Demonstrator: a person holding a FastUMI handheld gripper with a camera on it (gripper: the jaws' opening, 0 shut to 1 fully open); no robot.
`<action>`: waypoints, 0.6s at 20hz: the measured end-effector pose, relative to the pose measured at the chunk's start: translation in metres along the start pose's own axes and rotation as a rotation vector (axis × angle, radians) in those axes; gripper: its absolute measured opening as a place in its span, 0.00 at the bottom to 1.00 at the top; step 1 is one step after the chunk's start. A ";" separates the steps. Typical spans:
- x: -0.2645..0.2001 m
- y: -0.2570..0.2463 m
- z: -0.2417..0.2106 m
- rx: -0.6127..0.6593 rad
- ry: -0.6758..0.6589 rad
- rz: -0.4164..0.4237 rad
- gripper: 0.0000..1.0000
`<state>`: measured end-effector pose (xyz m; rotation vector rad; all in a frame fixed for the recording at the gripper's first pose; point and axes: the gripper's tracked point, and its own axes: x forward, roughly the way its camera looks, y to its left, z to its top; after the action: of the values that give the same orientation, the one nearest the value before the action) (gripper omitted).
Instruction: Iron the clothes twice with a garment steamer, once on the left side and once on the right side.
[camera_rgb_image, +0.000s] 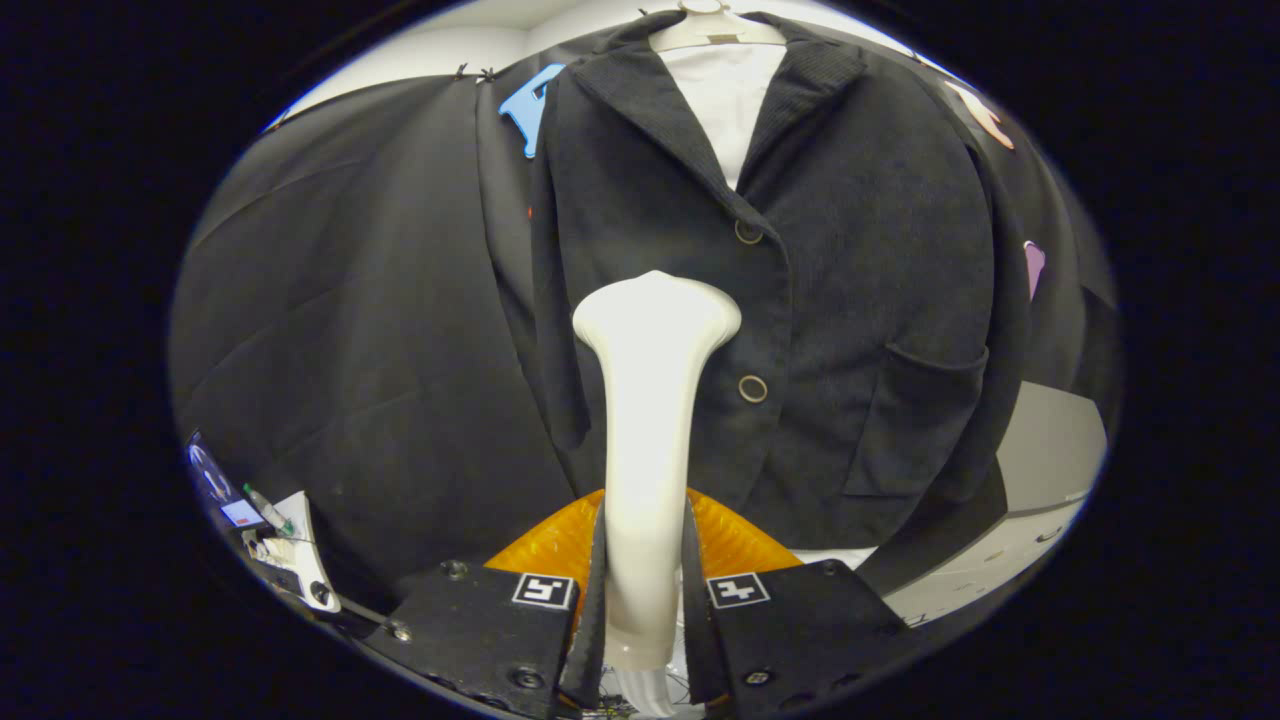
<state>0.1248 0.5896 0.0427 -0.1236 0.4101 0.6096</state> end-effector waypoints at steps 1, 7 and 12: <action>0.001 -0.001 -0.002 -0.004 0.005 -0.001 0.35; 0.011 -0.002 -0.013 -0.010 0.052 0.001 0.35; 0.015 0.000 -0.015 -0.024 0.095 -0.002 0.35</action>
<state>0.1306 0.5942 0.0223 -0.1760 0.4947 0.6078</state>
